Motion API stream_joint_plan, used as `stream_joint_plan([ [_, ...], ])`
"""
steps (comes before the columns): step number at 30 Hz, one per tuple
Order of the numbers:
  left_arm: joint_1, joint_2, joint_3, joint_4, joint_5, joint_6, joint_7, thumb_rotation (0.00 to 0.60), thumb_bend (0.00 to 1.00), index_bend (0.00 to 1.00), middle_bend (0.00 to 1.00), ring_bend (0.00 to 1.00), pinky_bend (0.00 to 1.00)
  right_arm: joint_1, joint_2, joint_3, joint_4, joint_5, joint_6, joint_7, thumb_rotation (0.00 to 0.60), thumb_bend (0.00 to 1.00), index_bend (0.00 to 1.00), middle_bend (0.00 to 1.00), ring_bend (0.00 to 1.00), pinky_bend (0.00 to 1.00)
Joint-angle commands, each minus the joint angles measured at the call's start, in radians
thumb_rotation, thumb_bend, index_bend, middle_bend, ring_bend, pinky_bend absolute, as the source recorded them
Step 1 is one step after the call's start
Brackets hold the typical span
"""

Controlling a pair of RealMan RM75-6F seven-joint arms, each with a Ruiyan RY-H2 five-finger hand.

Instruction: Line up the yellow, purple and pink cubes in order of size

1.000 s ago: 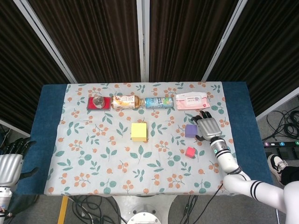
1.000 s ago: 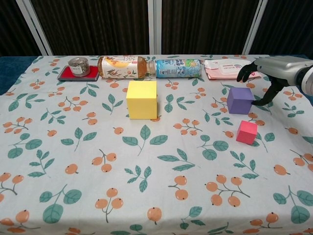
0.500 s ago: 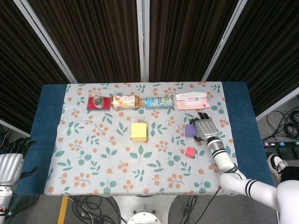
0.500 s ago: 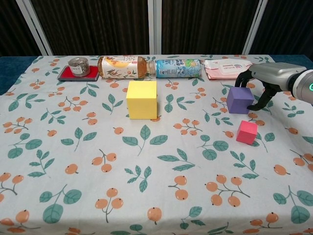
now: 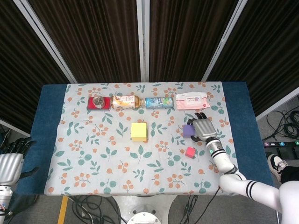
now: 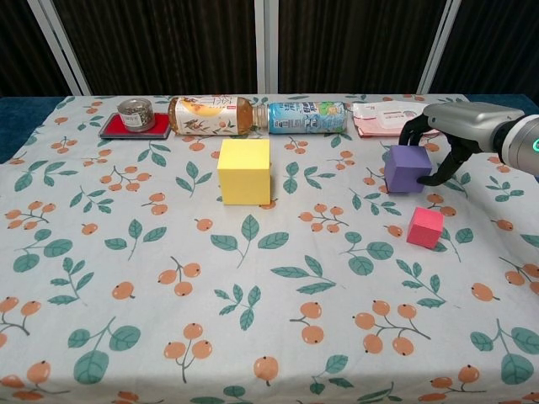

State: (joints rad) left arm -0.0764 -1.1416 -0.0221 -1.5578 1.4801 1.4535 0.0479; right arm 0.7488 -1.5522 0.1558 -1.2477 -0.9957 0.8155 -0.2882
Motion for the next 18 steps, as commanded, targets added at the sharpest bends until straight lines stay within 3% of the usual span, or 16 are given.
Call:
stream_joint_plan([
  [1,-0.001,0.0,0.0,-0.002,0.002,0.001,0.002,0.6,0.01,0.26,0.25,0.14,0.19,0.001,0.036,0.012,-0.065,-0.03,0.008,0.019,0.6,0.19,0.4,0.35,0.07,0.07],
  [7,0.002,0.003,0.002,-0.008,0.002,0.005,0.007,0.6,0.01,0.26,0.25,0.14,0.19,0.039,0.031,0.033,-0.114,-0.03,-0.016,0.01,0.6,0.2,0.4,0.35,0.07,0.07],
  [18,0.011,0.004,0.006,-0.003,-0.002,0.009,0.0,0.6,0.01,0.26,0.25,0.14,0.19,0.129,-0.081,0.059,-0.059,0.066,-0.041,-0.084,0.6,0.19,0.4,0.35,0.07,0.07],
])
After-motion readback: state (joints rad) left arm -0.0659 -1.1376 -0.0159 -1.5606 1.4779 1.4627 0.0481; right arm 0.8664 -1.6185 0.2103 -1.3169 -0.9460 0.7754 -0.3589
